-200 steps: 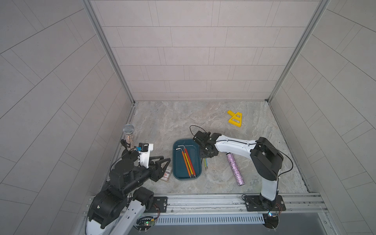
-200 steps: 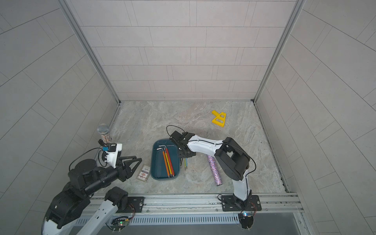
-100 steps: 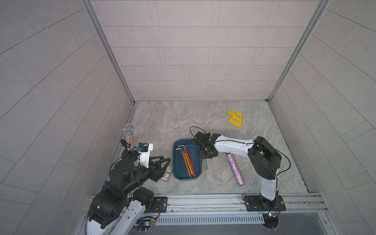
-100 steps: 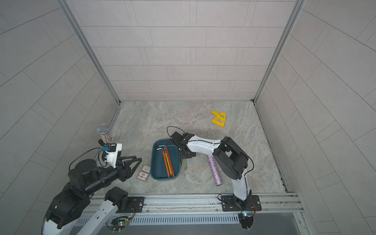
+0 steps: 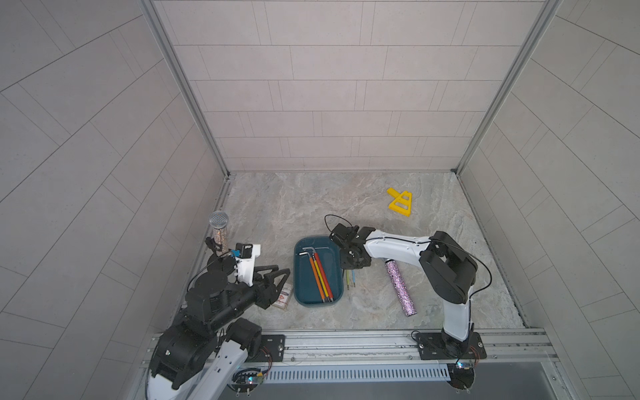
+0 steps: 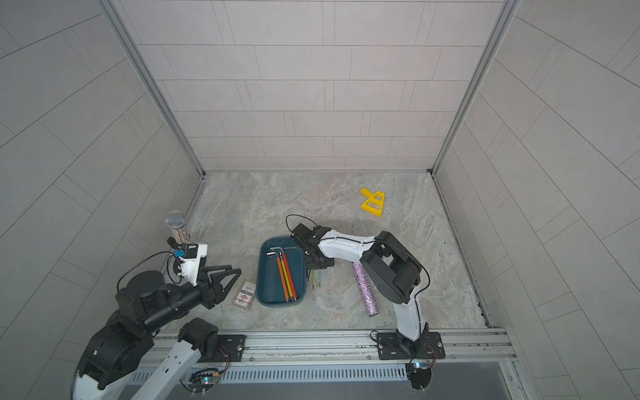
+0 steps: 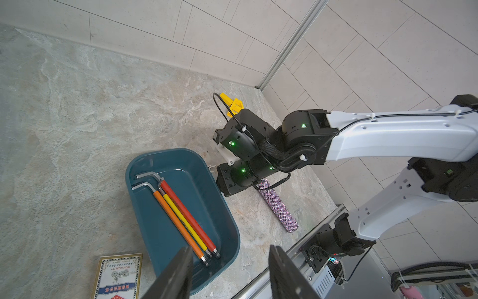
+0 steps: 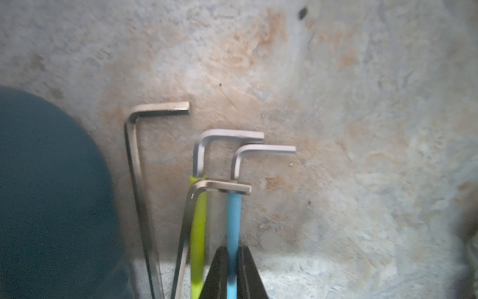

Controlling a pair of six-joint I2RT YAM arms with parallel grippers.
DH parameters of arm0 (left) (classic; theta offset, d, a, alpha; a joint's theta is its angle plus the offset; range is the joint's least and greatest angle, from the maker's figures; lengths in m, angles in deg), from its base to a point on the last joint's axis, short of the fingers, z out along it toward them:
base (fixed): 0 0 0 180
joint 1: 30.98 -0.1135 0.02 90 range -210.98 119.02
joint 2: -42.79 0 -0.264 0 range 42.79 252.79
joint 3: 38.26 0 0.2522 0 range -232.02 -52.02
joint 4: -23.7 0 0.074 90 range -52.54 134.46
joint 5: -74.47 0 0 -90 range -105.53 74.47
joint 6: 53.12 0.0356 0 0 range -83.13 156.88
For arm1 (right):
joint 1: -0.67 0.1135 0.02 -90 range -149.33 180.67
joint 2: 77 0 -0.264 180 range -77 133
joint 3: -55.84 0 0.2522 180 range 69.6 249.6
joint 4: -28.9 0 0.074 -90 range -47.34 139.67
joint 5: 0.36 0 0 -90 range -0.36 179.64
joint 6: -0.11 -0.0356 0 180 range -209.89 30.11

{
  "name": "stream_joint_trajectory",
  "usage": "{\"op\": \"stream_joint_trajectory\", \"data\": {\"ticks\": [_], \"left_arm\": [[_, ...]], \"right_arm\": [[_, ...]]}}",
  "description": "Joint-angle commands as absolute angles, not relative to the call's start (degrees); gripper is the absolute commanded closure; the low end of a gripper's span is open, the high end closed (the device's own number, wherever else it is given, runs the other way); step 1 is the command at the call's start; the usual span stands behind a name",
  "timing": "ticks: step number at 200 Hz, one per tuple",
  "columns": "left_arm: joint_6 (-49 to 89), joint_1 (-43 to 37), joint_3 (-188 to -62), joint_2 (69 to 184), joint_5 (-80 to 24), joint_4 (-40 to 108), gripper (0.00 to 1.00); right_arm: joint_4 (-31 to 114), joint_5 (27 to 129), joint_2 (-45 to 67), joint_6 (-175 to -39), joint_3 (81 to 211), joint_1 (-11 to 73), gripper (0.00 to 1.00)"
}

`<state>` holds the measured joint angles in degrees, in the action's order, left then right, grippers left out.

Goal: Put the hex key on the desktop into the storage box
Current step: Pick up the Allen key from the center of the board.

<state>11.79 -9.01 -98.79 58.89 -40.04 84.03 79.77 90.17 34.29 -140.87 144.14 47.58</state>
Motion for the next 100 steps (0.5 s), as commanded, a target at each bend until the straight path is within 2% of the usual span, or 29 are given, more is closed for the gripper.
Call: {"op": "stream_joint_trajectory", "data": {"ticks": [1, 22, 100], "left_arm": [[12.3, -9.4, -98.3, 58.4, -40.9, 82.3, 0.46], [12.3, -9.5, -98.3, 58.4, -41.0, 82.3, 0.46], [12.4, -9.9, -98.2, 58.4, -41.2, 82.1, 0.46]], "right_arm": [[81.5, 92.4, 35.5, -141.5, 142.6, 47.2, 0.95], [81.6, 93.7, 33.9, -141.4, 142.0, 47.0, 1.00], [83.6, 99.0, 26.5, -141.7, 140.6, 44.9, 1.00]]}}
